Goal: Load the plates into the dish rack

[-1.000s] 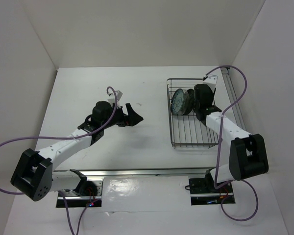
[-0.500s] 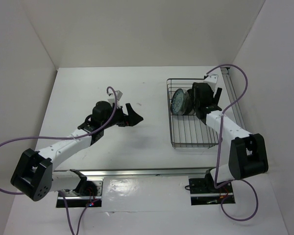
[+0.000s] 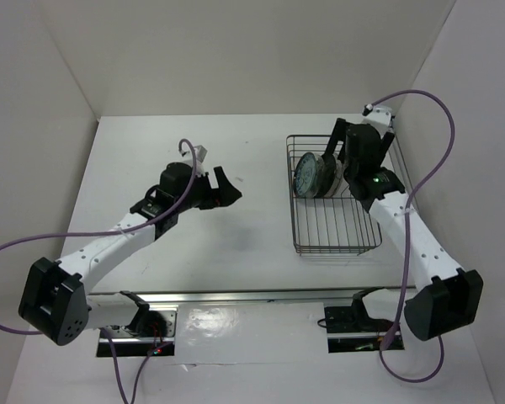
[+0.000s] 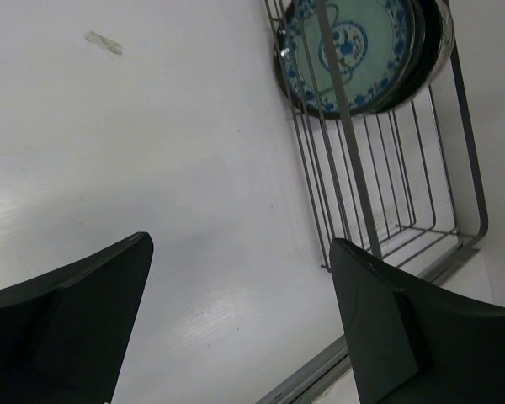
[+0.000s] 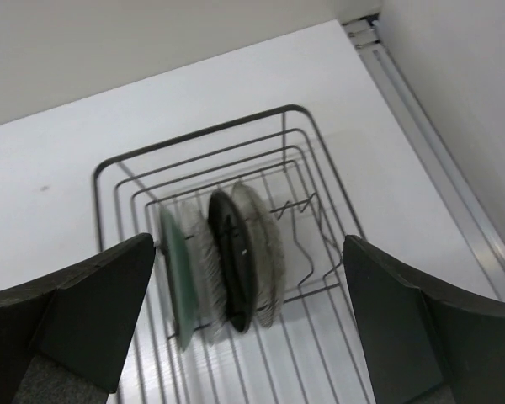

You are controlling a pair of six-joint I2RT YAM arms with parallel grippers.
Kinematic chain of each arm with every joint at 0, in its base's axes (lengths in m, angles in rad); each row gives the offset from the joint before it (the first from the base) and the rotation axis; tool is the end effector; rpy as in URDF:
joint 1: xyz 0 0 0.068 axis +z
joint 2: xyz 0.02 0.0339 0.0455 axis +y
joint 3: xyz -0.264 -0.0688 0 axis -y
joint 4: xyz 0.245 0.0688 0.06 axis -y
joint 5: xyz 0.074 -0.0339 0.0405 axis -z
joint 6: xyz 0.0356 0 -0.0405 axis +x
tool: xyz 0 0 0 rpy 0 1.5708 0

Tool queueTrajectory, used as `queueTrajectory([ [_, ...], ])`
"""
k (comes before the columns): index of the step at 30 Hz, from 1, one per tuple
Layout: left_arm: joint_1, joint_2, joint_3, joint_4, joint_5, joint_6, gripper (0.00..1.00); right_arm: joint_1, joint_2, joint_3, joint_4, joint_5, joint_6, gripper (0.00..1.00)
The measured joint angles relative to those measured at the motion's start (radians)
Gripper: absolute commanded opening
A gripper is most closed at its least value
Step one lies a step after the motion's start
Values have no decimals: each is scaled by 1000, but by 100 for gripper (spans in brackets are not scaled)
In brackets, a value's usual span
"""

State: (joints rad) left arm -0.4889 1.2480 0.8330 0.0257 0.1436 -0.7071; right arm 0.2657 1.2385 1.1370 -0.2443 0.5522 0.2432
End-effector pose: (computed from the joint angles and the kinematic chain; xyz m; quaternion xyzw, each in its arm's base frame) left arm 0.2498 -0.1387 0.2785 -0.0505 0.8278 -0.3620 0.4256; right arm 0.2768 0.0560 0.3626 0.1479 0.7889 -0.0766 0.5915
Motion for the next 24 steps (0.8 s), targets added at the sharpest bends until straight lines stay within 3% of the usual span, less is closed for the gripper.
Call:
queueTrajectory([
  [8,-6,-44,263,-357,-205,-5,100,129,-186,15,-231,-34,56,100],
  [13,-6,-139,378,-590,-323,42,100,136,-324,15,-332,-56,67,100],
  [18,-6,-256,396,-727,-431,112,100,168,-380,11,-389,-48,67,100],
  [24,-6,-385,351,-758,-488,179,100,200,-431,-8,-419,-10,67,100],
])
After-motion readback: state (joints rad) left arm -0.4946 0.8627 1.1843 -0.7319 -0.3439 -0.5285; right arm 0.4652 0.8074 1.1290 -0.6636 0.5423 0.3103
